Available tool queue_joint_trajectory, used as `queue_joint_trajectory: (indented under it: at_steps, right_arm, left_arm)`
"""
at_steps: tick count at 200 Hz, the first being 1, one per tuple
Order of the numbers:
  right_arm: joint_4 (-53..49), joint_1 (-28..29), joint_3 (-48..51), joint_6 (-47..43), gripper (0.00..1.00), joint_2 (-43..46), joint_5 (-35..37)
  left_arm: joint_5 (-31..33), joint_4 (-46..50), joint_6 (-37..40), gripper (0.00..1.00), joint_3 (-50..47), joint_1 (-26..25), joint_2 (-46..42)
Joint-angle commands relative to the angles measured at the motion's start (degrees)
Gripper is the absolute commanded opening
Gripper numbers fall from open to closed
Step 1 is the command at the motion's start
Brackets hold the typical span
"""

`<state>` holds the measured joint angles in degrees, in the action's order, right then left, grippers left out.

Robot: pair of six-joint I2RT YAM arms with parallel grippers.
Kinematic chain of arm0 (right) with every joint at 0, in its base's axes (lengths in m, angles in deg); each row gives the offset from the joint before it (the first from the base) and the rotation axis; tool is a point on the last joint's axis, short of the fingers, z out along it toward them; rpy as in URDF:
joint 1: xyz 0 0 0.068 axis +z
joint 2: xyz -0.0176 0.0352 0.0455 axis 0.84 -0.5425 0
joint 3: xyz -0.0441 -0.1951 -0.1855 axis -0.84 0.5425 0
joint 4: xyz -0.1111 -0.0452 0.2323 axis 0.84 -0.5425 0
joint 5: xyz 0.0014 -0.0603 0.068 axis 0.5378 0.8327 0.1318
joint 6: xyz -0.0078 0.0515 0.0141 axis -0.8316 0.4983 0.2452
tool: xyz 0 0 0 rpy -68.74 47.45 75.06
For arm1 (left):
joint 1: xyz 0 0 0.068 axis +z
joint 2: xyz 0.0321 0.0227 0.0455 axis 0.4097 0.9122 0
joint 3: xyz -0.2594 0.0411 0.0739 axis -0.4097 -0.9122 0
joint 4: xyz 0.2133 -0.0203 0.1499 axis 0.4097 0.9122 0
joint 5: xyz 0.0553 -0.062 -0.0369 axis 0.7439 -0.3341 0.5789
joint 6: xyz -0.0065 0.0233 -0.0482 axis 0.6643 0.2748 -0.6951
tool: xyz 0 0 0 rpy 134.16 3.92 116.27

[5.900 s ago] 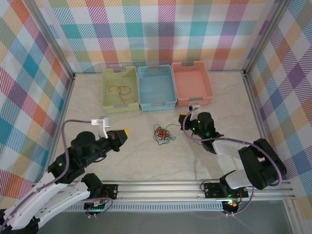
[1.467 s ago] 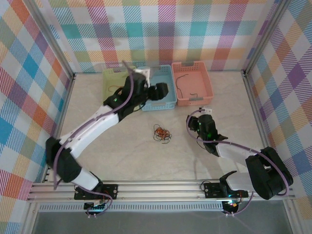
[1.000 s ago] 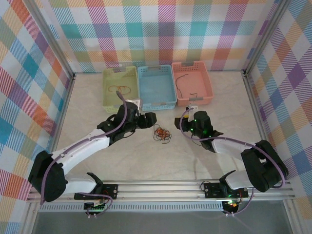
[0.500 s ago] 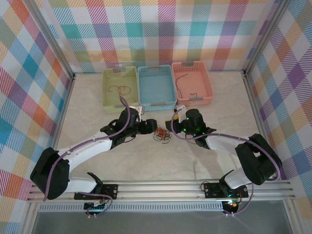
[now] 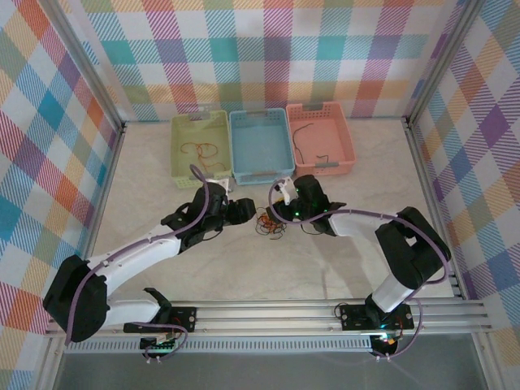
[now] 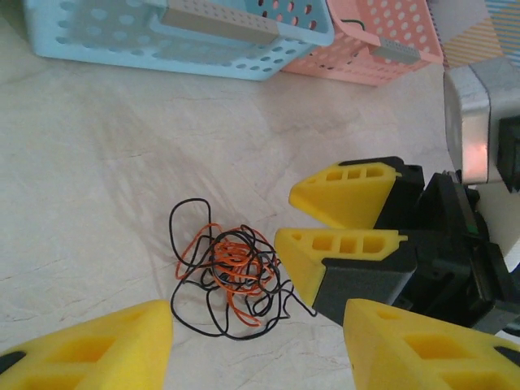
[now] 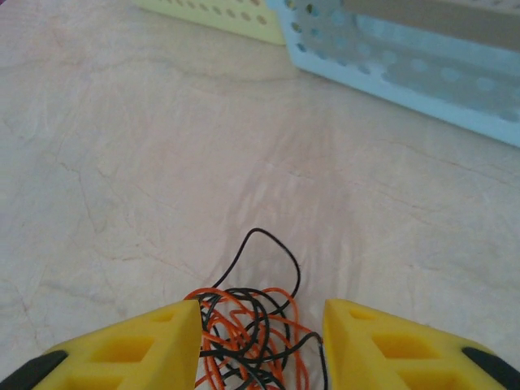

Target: Untangle the cables

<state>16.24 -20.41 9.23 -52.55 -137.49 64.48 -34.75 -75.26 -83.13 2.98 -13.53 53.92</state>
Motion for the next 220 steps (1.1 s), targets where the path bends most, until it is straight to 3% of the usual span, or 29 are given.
queue_joint_trajectory:
  at_steps: [1,163,220]
  right_arm:
    - [-2.51,0.53,-2.21,-2.02,0.44,-1.28,-3.11]
    - [-9.29,1.48,-6.73,-3.92,0.35,-5.26,-1.29]
    - [-8.32,1.50,-5.97,-3.95,0.19,-4.20,-0.40]
  left_arm:
    - [2.26,0.98,-0.04,0.58,-0.41,0.54,-1.57]
    - [2.95,2.59,1.48,0.58,0.07,0.47,-3.09]
    - [2.66,2.43,1.54,0.58,0.21,0.47,-2.11]
